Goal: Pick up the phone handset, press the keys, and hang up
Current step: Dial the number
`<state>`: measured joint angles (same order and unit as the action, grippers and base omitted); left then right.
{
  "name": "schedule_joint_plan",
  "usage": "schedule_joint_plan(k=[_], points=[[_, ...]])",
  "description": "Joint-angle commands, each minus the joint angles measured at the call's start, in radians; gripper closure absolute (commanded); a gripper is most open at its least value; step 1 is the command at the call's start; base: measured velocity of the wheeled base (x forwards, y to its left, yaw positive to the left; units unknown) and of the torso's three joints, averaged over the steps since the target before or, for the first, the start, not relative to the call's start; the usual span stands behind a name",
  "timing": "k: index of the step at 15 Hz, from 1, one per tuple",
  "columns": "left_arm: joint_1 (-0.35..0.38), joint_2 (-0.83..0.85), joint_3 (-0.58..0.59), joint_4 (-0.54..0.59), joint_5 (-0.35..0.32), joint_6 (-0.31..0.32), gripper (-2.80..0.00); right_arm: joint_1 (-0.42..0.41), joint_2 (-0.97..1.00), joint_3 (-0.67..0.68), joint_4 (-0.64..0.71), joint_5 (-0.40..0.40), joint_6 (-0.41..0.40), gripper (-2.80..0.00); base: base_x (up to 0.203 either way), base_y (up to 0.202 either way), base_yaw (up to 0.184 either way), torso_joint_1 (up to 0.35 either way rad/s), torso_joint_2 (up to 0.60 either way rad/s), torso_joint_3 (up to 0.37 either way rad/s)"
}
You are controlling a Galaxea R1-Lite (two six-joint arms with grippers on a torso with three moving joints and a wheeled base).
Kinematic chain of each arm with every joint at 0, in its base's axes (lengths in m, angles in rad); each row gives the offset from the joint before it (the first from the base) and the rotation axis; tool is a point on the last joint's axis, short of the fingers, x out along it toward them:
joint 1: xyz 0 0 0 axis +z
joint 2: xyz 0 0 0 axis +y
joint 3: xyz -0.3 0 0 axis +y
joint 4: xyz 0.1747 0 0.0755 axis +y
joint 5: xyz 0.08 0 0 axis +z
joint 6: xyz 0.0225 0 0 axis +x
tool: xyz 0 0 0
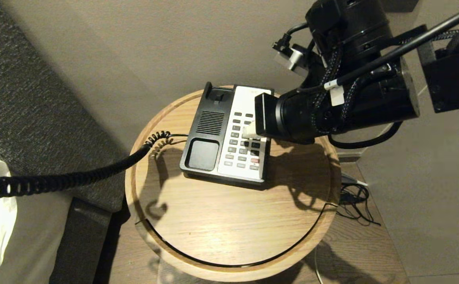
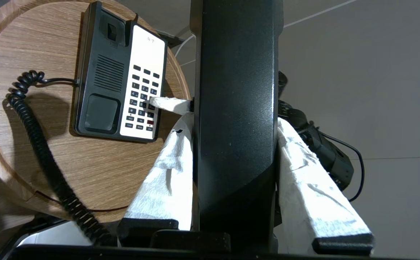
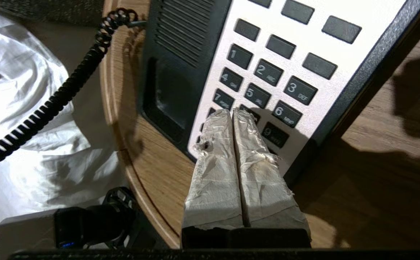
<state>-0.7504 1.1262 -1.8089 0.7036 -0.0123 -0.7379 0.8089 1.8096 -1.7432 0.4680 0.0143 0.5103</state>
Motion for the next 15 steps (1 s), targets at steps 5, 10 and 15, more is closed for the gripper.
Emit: schedule_joint_plan(k=[5,10,15], points=[[0.0,0.003,0.0,0.005,0.0,-0.005,0.0,0.01,0.009,0.014,0.002,0.004,0.004,0.0,0.0,0.0,0.0,0.0,0.0,0.0],[0.0,0.003,0.0,0.004,0.001,-0.005,0.0,0.009,0.051,-0.001,-0.006,0.0,0.004,0.0,0.0,0.0,0.0,0.0,0.0,0.0],[0.0,-0.002,0.011,0.002,0.002,-0.003,0.0,0.006,0.056,-0.001,-0.008,-0.004,-0.001,0.0,0.0,0.0,0.0,0.0,0.0,0.0]])
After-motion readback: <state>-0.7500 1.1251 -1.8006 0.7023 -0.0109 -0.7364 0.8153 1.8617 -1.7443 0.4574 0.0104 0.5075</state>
